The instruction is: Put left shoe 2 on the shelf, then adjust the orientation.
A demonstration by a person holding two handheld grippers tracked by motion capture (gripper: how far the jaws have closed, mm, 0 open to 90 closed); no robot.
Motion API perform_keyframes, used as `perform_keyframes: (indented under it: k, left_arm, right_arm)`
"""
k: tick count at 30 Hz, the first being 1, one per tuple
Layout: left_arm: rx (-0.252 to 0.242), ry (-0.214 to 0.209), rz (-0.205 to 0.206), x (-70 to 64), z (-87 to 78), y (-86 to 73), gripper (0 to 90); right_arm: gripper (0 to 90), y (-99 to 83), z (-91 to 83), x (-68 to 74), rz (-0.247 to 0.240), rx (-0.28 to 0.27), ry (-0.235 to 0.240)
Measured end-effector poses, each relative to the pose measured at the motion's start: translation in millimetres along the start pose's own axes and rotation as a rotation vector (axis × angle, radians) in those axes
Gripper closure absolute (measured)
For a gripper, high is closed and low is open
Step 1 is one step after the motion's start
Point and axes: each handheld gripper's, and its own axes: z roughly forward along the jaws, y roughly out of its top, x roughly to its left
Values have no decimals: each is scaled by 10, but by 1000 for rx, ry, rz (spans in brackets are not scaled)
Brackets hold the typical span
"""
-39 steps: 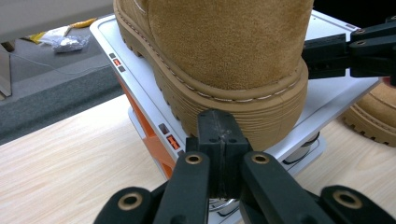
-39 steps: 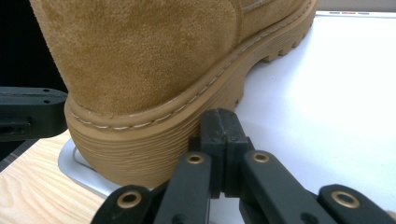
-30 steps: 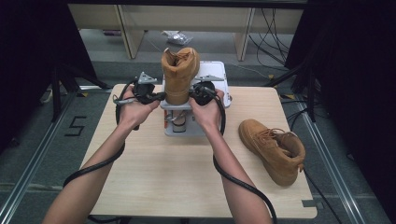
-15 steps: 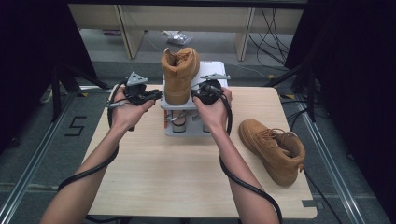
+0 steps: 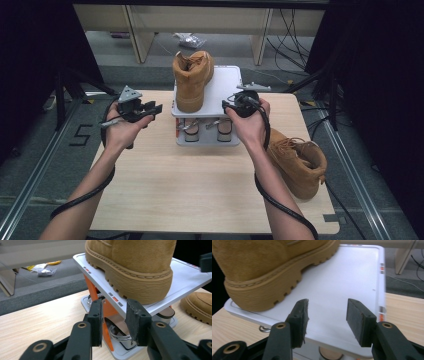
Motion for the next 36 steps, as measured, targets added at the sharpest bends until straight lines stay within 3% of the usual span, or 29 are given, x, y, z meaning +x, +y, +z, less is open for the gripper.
perform_keyframes:
  k: [6,10,18,23,25,26,31,32,34,36]
  left_arm:
    - [-11,10,-2,10,-64,-74,638]
    - [-4,16,-3,24,-87,-170,626]
    - [-4,44,8,70,-182,-356,599]
    - [3,43,-1,85,-250,-459,585]
    - [4,43,-10,96,-274,-506,576]
    - [2,44,-12,97,-284,-526,575]
    - [0,45,-20,93,-296,-584,570]
    - [5,45,-19,93,-293,-591,570]
    - [8,45,-23,93,-283,-605,569]
    - [11,42,-25,91,-273,-620,567]
  right_arm:
    - [522,-25,-91,-148,-2,3,-15]
    - [519,-46,-123,-222,16,25,-25]
    - [515,-160,-244,-420,3,67,-59]
    - [514,-265,-362,-600,1,91,-85]
    - [514,-327,-426,-662,46,106,-110]
    - [514,-343,-441,-720,23,106,-106]
    - [512,-450,-556,-940,50,137,-151]
    - [512,-459,-575,-989,35,144,-152]
    - [512,-487,-631,-1037,77,150,-167]
    - [512,-514,-692,-1149,55,149,-174]
